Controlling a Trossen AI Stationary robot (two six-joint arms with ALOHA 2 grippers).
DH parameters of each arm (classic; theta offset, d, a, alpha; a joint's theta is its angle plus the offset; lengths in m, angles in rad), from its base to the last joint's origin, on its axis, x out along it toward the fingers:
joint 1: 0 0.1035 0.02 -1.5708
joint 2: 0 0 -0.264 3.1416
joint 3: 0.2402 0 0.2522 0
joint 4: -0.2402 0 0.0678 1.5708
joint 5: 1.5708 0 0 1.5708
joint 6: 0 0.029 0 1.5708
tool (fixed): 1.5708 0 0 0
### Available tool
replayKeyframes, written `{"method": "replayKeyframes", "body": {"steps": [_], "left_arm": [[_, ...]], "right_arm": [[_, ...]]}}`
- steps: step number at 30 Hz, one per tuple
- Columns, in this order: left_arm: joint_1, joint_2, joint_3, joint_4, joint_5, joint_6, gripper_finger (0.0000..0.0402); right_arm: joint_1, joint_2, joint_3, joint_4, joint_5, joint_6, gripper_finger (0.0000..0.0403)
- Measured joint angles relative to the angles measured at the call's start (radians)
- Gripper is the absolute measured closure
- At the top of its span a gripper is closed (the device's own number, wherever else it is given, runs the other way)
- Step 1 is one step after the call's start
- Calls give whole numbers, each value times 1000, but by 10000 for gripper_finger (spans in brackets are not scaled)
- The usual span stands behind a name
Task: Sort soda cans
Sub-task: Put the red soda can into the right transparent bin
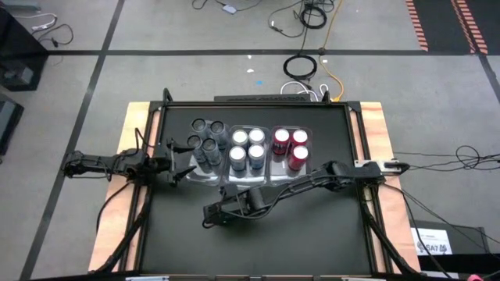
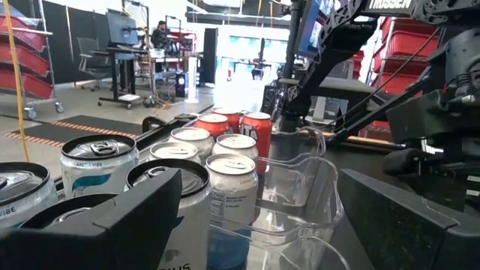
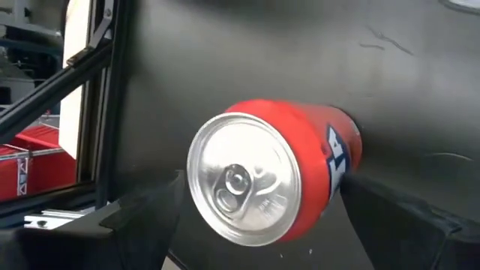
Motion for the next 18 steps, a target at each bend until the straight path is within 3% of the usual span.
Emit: {"method": "replayKeyframes", "body": {"steps": [13, 18], "left_arm": [[0, 0, 0, 0, 0, 0, 36], [0, 0, 0, 4, 0, 0, 36]], "right_arm": [[-41, 30, 1, 62, -10, -62, 55], [-53, 45, 3, 68, -80, -68, 55]]}}
